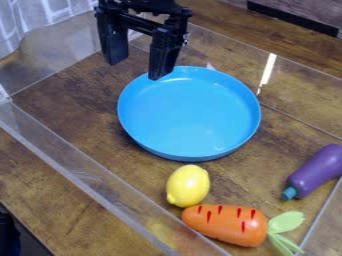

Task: Put the carrot on the blue tray

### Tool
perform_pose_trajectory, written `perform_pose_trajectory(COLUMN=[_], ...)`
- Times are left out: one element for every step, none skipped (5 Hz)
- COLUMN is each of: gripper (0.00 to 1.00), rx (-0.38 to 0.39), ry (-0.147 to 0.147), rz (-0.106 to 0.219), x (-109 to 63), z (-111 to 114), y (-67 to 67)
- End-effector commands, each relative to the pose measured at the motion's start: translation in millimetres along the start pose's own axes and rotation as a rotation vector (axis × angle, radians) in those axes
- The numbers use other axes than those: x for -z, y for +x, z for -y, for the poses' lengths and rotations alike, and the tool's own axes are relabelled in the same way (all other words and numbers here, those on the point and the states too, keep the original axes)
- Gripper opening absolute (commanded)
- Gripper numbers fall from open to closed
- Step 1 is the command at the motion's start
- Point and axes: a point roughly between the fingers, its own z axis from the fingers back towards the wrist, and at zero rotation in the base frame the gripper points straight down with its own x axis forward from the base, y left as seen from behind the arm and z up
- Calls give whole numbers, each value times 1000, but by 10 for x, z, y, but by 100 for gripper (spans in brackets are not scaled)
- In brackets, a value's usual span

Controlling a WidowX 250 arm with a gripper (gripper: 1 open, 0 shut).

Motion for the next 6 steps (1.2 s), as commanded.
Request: perform_pose_trajectory(gripper=[100, 100, 100, 100, 0, 100], rx=[22, 169, 298, 375, 509, 646], ry=[0, 3, 7, 10, 21, 56], rz=[-10, -9, -6, 1, 11, 5], x=[44, 109, 128, 335, 614, 867], z=[-18, 166, 329, 470, 653, 907], y=[56, 61, 53, -18, -99, -127])
